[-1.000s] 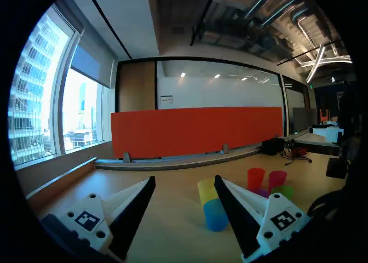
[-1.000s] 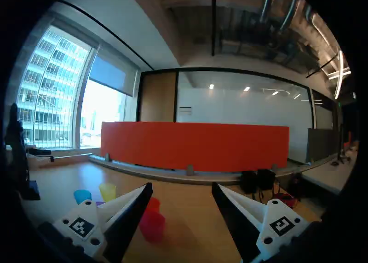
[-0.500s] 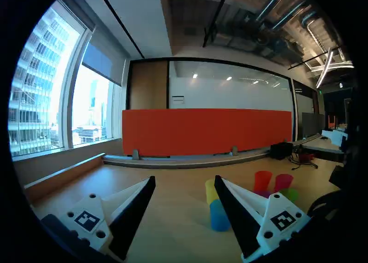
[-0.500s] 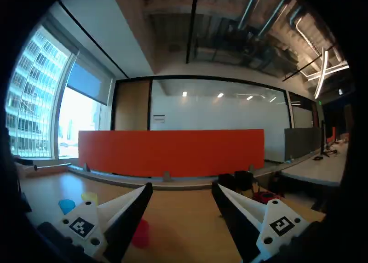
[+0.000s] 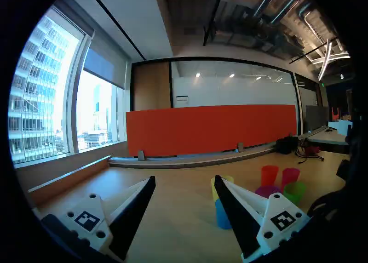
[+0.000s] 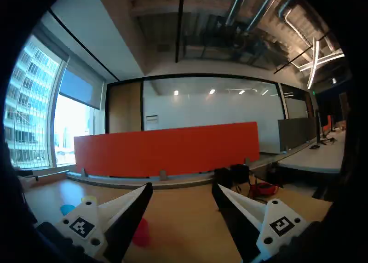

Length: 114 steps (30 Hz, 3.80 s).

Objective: Pour water

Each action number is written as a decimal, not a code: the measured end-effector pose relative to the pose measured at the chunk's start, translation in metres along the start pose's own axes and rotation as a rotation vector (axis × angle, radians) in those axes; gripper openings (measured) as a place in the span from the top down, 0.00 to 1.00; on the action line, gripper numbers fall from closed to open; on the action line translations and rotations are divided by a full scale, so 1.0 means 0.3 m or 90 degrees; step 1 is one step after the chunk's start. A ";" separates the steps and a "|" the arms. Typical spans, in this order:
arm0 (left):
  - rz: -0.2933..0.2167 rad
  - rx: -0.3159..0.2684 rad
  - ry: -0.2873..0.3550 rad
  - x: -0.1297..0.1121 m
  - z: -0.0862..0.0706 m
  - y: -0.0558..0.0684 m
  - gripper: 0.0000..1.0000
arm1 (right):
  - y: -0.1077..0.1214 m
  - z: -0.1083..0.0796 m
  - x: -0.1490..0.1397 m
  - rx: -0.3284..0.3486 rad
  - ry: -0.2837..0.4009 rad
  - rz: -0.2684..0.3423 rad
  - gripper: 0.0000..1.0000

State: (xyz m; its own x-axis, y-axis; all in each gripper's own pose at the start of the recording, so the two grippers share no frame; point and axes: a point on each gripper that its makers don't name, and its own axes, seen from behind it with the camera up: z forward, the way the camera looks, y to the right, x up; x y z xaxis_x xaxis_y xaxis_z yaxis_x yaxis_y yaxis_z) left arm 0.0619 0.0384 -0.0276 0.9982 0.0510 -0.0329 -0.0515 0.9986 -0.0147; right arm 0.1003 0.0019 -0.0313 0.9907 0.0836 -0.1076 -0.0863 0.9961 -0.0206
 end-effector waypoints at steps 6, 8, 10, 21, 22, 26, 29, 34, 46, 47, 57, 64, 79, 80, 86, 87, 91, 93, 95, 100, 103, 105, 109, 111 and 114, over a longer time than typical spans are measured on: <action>-0.007 0.004 0.004 -0.020 0.014 -0.002 0.05 | -0.006 -0.001 -0.007 0.005 -0.009 -0.005 0.01; -0.011 0.003 0.003 -0.037 0.020 -0.001 0.05 | -0.013 -0.001 0.002 0.008 -0.007 -0.008 0.01; -0.012 0.002 0.000 -0.055 0.025 -0.001 0.05 | -0.015 -0.001 0.013 0.008 -0.003 -0.009 0.01; -0.004 0.005 -0.012 -0.145 0.048 -0.040 0.05 | -0.009 -0.004 0.037 -0.001 0.003 -0.008 0.01; -0.004 0.004 -0.012 -0.151 0.050 -0.045 0.05 | -0.011 -0.004 0.037 -0.001 0.002 -0.008 0.01; -0.005 0.006 -0.014 -0.174 0.057 -0.067 0.05 | -0.022 -0.004 0.038 0.001 0.000 -0.009 0.01; -0.007 0.008 -0.017 -0.191 0.064 -0.084 0.05 | -0.033 -0.001 0.039 0.002 0.000 -0.010 0.01; -0.016 0.009 -0.019 -0.206 0.073 -0.104 0.05 | -0.049 0.006 0.044 0.004 0.000 -0.014 0.01; -0.034 0.005 -0.020 -0.213 0.080 -0.122 0.05 | -0.080 0.018 0.052 0.010 0.002 -0.022 0.01; -0.033 0.005 -0.020 -0.213 0.081 -0.122 0.05 | -0.081 0.018 0.052 0.011 0.002 -0.022 0.01; -0.033 0.001 -0.020 -0.214 0.077 -0.115 0.05 | -0.083 0.016 0.054 0.012 0.003 -0.024 0.01; -0.033 0.001 -0.020 -0.214 0.076 -0.115 0.05 | -0.075 0.019 0.049 0.014 0.007 -0.033 0.01; -0.033 0.001 -0.020 -0.216 0.075 -0.115 0.05 | -0.083 0.032 -0.080 0.043 -0.012 -0.059 0.01; -0.033 0.001 -0.020 -0.217 0.074 -0.115 0.05 | -0.084 0.033 -0.090 0.045 -0.012 -0.059 0.01; -0.033 0.001 -0.020 -0.216 0.075 -0.115 0.05 | -0.063 0.042 -0.138 0.046 -0.015 -0.051 0.01; -0.033 0.001 -0.020 -0.216 0.075 -0.114 0.05 | -0.059 0.044 -0.147 0.044 -0.015 -0.051 0.01; -0.033 0.001 -0.020 -0.216 0.076 -0.114 0.05 | -0.047 0.050 -0.190 0.041 -0.021 -0.056 0.01; -0.033 0.001 -0.020 -0.216 0.076 -0.114 0.05 | -0.042 0.053 -0.211 0.040 -0.025 -0.058 0.01; -0.033 0.001 -0.020 -0.216 0.076 -0.115 0.05 | -0.039 0.055 -0.225 0.039 -0.026 -0.057 0.01; -0.033 0.001 -0.020 -0.215 0.075 -0.115 0.05 | -0.030 0.057 -0.262 0.038 -0.033 -0.053 0.01; -0.033 0.001 -0.020 -0.215 0.075 -0.113 0.05 | -0.020 0.058 -0.289 0.037 -0.042 -0.047 0.01; -0.033 0.001 -0.020 -0.214 0.075 -0.113 0.05 | -0.014 0.059 -0.305 0.036 -0.048 -0.042 0.01; -0.033 0.001 -0.020 -0.214 0.076 -0.112 0.05 | -0.004 0.062 -0.314 0.032 -0.051 -0.032 0.01; -0.033 0.001 -0.020 -0.214 0.076 -0.111 0.05 | -0.001 0.062 -0.318 0.032 -0.051 -0.030 0.01; -0.033 0.001 -0.020 -0.214 0.076 -0.110 0.05 | 0.004 0.064 -0.329 0.029 -0.055 -0.034 0.01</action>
State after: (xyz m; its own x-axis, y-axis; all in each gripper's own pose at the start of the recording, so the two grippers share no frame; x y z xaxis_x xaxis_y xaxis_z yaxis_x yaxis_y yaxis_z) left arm 0.0003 0.0026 -0.0023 1.0000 -0.0003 -0.0004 0.0003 0.9999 -0.0140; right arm 0.0045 -0.0047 -0.0018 0.9993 0.0307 -0.0210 -0.0302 0.9993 0.0217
